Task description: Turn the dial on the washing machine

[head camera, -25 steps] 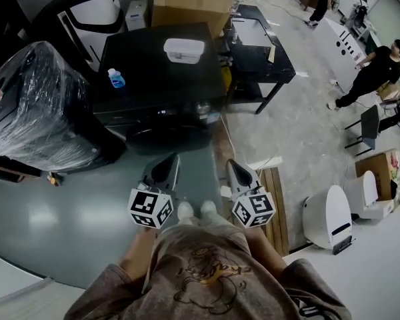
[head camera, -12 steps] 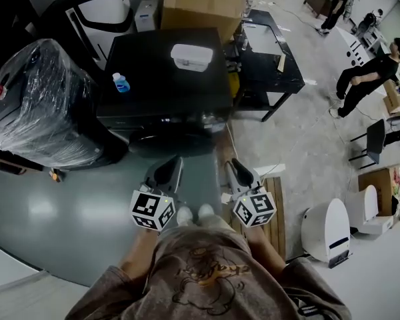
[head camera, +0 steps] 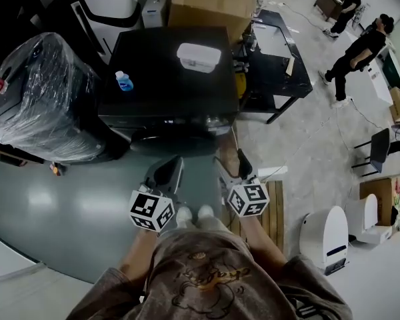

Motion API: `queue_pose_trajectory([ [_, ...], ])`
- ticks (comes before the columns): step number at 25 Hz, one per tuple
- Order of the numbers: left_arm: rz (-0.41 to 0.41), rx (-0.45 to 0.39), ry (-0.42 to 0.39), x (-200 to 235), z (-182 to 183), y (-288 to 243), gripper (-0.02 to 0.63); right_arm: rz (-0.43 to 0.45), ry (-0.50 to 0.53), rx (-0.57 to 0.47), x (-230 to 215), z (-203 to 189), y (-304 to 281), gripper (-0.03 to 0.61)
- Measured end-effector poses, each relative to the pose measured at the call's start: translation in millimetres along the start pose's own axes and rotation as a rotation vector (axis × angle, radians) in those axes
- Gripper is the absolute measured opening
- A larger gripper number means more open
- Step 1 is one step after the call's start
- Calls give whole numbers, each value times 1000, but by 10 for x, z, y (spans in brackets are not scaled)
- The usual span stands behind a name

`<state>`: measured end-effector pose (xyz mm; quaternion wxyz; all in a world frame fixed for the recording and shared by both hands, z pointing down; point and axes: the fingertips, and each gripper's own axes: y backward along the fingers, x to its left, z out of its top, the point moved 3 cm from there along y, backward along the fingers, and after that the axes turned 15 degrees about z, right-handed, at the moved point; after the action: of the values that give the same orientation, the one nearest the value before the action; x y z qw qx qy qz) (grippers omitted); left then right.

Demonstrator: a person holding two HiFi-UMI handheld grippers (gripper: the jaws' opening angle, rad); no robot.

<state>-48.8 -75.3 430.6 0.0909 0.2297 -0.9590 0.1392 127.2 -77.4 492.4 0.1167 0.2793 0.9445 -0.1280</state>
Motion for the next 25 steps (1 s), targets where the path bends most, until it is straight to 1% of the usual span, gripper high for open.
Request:
queue_pose_trajectory([
  [5,1,3,-14,6,-6,-100,-8,-24,-10,68,-293,-195,-346,321],
  [9,14,16,-6,46,-50,-141,-8,-41,-8,133,-535,-384,-691,321],
  [16,44,47,6,158,-186,-133,-8,-125,3,228,-1026,-711,-1189,319],
  [20,64,59,15,240,-239,-133,-8,-135,-4,269,-1140,-846,-1369,318],
  [25,78,70,12,298,-271,-135,-8,-134,-17,292,-1187,-917,-1478,316],
])
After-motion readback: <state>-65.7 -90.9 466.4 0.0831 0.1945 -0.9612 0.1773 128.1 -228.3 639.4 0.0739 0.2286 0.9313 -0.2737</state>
